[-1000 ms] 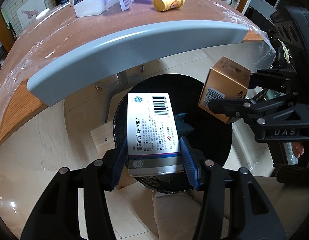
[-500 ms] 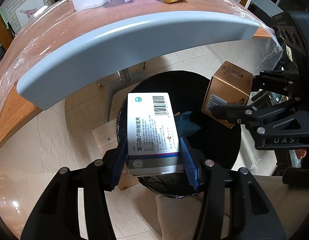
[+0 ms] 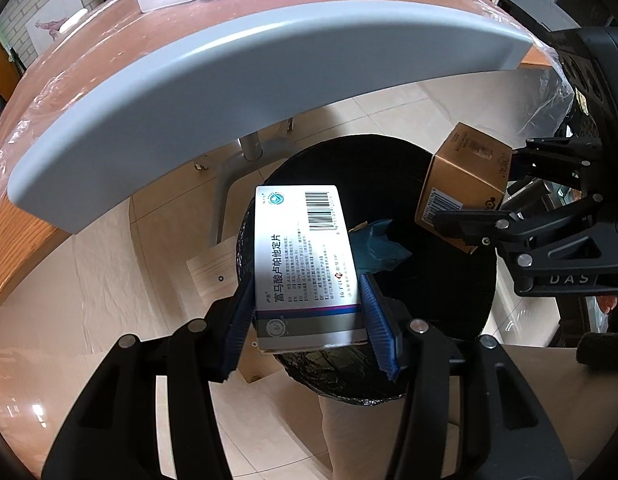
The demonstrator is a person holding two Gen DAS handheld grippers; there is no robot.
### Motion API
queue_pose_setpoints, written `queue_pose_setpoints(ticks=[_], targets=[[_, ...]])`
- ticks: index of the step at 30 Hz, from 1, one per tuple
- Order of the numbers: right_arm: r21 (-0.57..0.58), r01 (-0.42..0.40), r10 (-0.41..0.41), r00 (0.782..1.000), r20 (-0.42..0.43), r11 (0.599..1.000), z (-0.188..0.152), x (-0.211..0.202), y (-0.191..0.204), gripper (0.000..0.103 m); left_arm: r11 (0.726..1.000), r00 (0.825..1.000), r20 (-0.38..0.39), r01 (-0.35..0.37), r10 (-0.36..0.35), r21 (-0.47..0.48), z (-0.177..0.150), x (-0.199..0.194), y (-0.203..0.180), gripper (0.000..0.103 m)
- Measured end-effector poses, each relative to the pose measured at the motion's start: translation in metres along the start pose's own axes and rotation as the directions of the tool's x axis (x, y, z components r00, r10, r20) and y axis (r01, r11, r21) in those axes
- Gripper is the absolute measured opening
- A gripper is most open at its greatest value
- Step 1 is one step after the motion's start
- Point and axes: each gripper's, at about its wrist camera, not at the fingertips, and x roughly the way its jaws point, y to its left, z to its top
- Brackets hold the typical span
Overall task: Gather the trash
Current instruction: 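Open both tools to drop the two boxes into the bin, then raise both tools back over the table toward the rollers and cup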
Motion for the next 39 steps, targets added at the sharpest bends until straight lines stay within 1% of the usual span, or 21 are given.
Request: queue_pose_setpoints(ticks=[6, 7, 8, 9, 10, 14, 17, 19, 20, 21, 23, 24, 25, 26, 27, 28, 30, 31, 33, 36, 39], targets=[[0.013, 0.016, -0.016, 1.0, -0.006, 1.0, 0.002, 0.002, -0.005, 0.059, 1.0, 1.0, -0.014, 0.01, -0.01, 0.006, 0.003, 0.003, 0.001, 0.054], [0.015, 0.027, -0.027, 1.0, -0.004, 1.0, 0.004, 0.002, -0.005, 0.061, 1.0, 1.0, -0.015, -0.005, 0.005, 0.006, 0.003, 0.004, 0.001, 0.055], [0.019, 0.036, -0.036, 0.999, 0.007, 0.999, 0.004, 0.0, -0.007, 0.069, 1.0, 1.0, -0.02, -0.009, 0.009, 0.002, 0.004, 0.005, 0.002, 0.057], [0.022, 0.039, -0.039, 0.999, 0.016, 0.999, 0.004, -0.002, -0.008, 0.075, 1.0, 1.0, -0.023, -0.012, 0.012, -0.004, 0.004, 0.005, 0.002, 0.062], [0.025, 0.041, -0.042, 0.999, 0.025, 0.999, 0.004, -0.005, -0.008, 0.076, 1.0, 1.0, -0.024, -0.016, 0.015, -0.01, 0.004, 0.005, 0.003, 0.064], [0.022, 0.053, -0.055, 0.997, 0.056, 0.998, 0.003, -0.019, -0.01, 0.077, 1.0, 1.0, -0.015, -0.015, 0.015, -0.024, 0.004, -0.002, 0.006, 0.065], [0.007, 0.066, -0.067, 0.992, 0.107, 0.998, 0.002, -0.043, -0.01, 0.078, 0.999, 1.0, 0.002, -0.02, 0.02, -0.035, 0.002, -0.015, 0.009, 0.065], [0.001, 0.077, -0.076, 0.986, 0.15, 0.997, 0.0, -0.061, -0.011, 0.08, 0.999, 1.0, 0.024, -0.016, 0.018, -0.044, 0.001, -0.027, 0.01, 0.067], [-0.001, 0.083, -0.081, 0.982, 0.173, 0.997, 0.001, -0.07, -0.011, 0.084, 0.999, 0.999, 0.038, -0.011, 0.012, -0.047, 0.001, -0.034, 0.011, 0.069], [-0.005, 0.092, -0.089, 0.975, 0.206, 0.996, 0.002, -0.081, -0.009, 0.087, 0.999, 0.998, 0.065, 0.003, 0.001, -0.05, 0.001, -0.045, 0.012, 0.071], [-0.019, 0.116, -0.106, 0.956, 0.273, 0.993, 0.009, -0.102, -0.009, 0.09, 0.999, 0.993, 0.117, 0.029, -0.024, -0.044, 0.002, -0.066, 0.015, 0.075], [-0.029, 0.129, -0.115, 0.947, 0.299, 0.991, 0.012, -0.109, -0.007, 0.092, 0.999, 0.988, 0.15, 0.04, -0.034, -0.036, 0.005, -0.078, 0.018, 0.081], [-0.038, 0.145, -0.125, 0.939, 0.32, 0.989, 0.016, -0.115, -0.005, 0.095, 0.999, 0.982, 0.184, 0.041, -0.036, -0.026, 0.007, -0.09, 0.018, 0.086], [-0.049, 0.167, -0.14, 0.928, 0.344, 0.985, 0.021, -0.121, -0.002, 0.095, 0.999, 0.976, 0.215, 0.035, -0.03, -0.017, 0.01, -0.098, 0.018, 0.089], [-0.061, 0.184, -0.15, 0.92, 0.361, 0.981, 0.026, -0.124, 0.0, 0.096, 1.0, 0.968, 0.249, 0.022, -0.019, -0.009, 0.017, -0.108, 0.019, 0.094], [-0.072, 0.198, -0.158, 0.914, 0.373, 0.978, 0.031, -0.124, 0.001, 0.096, 1.0, 0.963, 0.269, 0.009, -0.006, -0.01, 0.021, -0.111, 0.02, 0.096], [-0.089, 0.223, -0.173, 0.906, 0.386, 0.971, 0.043, -0.124, 0.002, 0.096, 0.999, 0.951, 0.309, -0.019, 0.027, -0.029, 0.033, -0.119, 0.025, 0.097], [-0.098, 0.229, -0.174, 0.905, 0.388, 0.969, 0.05, -0.121, 0.005, 0.096, 0.999, 0.944, 0.327, -0.021, 0.035, -0.046, 0.041, -0.119, 0.027, 0.097], [-0.119, 0.227, -0.164, 0.905, 0.394, 0.967, 0.061, -0.116, 0.009, 0.096, 0.996, 0.942, 0.332, -0.027, 0.054, -0.086, 0.056, -0.118, 0.036, 0.097], [-0.141, 0.219, -0.152, 0.913, 0.378, 0.966, 0.077, -0.102, 0.016, 0.096, 0.992, 0.937, 0.344, -0.022, 0.065, -0.128, 0.082, -0.115, 0.046, 0.097], [-0.147, 0.204, -0.14, 0.924, 0.356, 0.968, 0.092, -0.089, 0.019, 0.095, 0.989, 0.936, 0.338, -0.058, 0.102, -0.139, 0.108, -0.106, 0.052, 0.097]])
